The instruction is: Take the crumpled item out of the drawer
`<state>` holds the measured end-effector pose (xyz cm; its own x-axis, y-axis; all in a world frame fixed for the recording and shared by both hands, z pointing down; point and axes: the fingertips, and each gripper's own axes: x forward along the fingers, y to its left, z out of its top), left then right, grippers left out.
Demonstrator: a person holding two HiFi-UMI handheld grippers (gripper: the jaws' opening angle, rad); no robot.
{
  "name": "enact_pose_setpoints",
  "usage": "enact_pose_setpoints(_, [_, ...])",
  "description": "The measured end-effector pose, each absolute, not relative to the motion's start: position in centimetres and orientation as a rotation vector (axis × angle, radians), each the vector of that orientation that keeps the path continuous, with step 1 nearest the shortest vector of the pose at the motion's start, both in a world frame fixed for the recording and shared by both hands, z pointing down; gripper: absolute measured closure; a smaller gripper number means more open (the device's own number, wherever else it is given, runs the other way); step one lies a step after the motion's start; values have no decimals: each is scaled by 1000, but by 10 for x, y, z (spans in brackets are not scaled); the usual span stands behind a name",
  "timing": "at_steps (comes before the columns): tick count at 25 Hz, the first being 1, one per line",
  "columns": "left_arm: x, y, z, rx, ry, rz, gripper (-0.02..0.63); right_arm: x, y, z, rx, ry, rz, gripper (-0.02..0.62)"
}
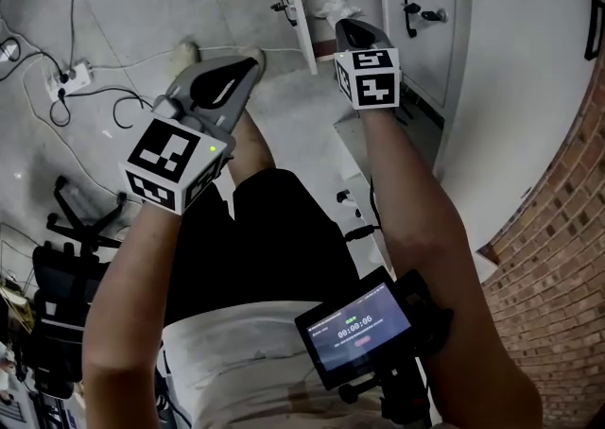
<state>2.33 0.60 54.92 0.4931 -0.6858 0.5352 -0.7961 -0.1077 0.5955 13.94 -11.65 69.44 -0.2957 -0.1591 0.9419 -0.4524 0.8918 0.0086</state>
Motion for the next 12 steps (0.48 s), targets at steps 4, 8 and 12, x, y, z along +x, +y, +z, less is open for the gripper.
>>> enact_pose_setpoints(4, [29, 5, 555, 1837, -1232, 133, 601, 144, -112, 713, 375, -1828, 265, 588])
enact_pose_setpoints(8, [31, 5, 563, 1835, -1232, 124, 601, 142, -108, 735, 259, -1766, 202, 571])
enact_pose_setpoints(12, [33, 11, 572, 1817, -1235, 113, 601, 140, -112, 752, 182, -1714, 137, 553])
